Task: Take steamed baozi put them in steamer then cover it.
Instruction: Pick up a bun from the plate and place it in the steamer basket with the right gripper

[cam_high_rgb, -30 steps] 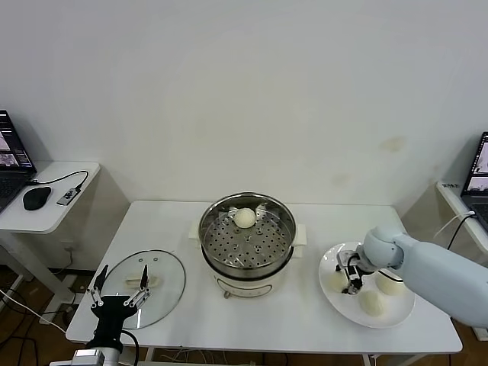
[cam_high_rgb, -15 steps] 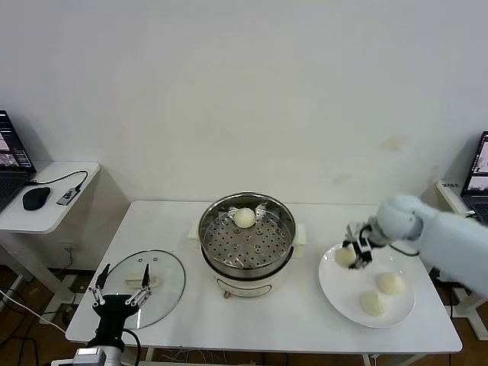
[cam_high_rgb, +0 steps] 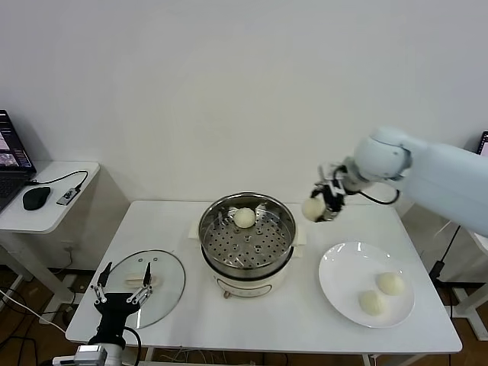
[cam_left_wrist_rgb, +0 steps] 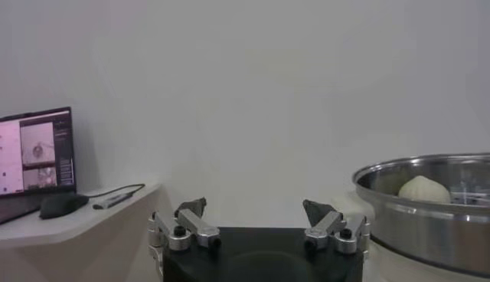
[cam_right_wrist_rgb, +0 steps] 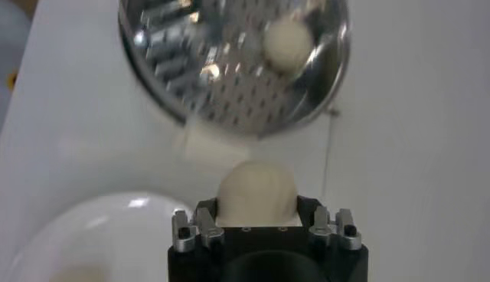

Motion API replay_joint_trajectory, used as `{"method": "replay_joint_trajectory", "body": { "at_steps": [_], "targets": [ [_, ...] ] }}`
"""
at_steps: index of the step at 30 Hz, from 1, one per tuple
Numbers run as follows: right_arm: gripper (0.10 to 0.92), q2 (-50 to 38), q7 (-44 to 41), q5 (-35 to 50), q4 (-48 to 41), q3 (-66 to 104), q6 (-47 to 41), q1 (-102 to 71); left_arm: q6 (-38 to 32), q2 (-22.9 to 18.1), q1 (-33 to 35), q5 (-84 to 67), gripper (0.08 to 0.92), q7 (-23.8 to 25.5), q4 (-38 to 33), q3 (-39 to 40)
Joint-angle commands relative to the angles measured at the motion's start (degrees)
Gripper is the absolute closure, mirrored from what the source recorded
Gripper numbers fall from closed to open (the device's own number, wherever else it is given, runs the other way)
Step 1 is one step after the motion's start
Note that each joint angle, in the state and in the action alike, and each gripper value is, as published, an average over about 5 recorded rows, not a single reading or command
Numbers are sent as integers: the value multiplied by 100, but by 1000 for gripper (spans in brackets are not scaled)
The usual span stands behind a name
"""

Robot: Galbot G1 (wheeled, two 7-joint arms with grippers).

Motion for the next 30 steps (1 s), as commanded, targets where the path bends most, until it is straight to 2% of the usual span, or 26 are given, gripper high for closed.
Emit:
{"method": "replay_joint_trajectory", "body": {
  "at_steps": [1, 10, 30],
  "targets": [
    [389, 1825, 641, 1073, -496, -324, -842, -52, 7, 1, 1, -16, 177, -2, 15, -23],
    [389, 2573, 1006, 1089, -1172, -245, -1003, -793, 6, -66, -17, -13, 177, -3, 41, -91],
    [384, 3136, 1061, 606, -2067, -79, -946, -1507, -76, -100, -42, 31, 177, -2, 97, -89]
  ]
}}
